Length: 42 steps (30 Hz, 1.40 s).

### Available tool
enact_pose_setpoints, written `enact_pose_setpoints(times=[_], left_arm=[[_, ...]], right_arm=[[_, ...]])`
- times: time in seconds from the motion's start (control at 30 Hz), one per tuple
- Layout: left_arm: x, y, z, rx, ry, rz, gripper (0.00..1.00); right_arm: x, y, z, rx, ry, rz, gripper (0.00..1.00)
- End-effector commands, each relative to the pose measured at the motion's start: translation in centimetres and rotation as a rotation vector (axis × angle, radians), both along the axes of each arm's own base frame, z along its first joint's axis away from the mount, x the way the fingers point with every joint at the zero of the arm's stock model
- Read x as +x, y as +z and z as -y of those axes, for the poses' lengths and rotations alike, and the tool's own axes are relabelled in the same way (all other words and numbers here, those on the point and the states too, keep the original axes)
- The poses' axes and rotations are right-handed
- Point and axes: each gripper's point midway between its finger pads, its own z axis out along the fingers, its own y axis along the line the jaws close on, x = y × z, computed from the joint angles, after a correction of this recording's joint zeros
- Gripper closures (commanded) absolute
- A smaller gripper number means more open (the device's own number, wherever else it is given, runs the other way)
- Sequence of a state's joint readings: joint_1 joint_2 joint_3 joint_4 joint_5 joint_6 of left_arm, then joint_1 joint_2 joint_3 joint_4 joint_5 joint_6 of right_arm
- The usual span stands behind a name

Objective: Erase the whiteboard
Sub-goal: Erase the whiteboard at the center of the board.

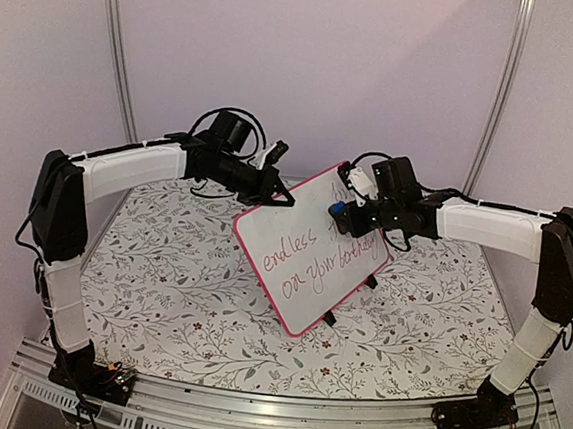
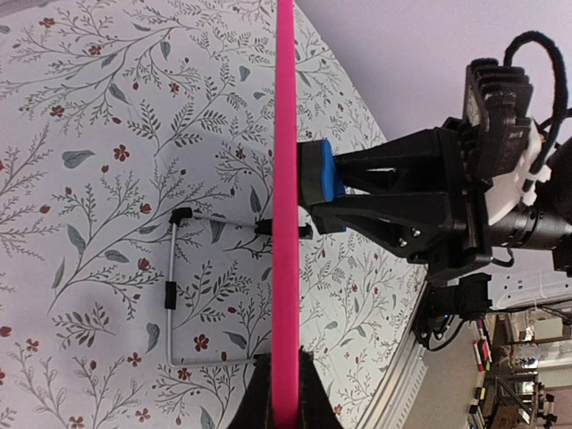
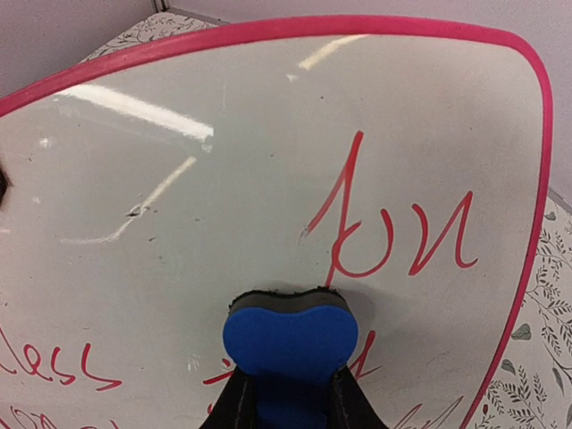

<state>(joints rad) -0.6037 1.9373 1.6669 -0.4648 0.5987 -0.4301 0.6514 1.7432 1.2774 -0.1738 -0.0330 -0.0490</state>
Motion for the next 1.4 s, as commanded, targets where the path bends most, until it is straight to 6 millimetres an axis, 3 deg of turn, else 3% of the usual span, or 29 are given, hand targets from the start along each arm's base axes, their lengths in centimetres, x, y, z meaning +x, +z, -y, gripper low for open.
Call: enact_pose_setpoints(times=[0.0,1.37], left_arm=[[-0.5,0.55,0.21,0.01,-0.032,0.066,1.0],[-0.26,0.59,-0.05,0.02,-0.021,0.081,1.0]], right_arm=[[-1.57,-2.56,1.17,-0.064,0.004,-0.084,1.0],[-2.19,-3.04,1.84,-0.093,0.001,-0.105,1.0]])
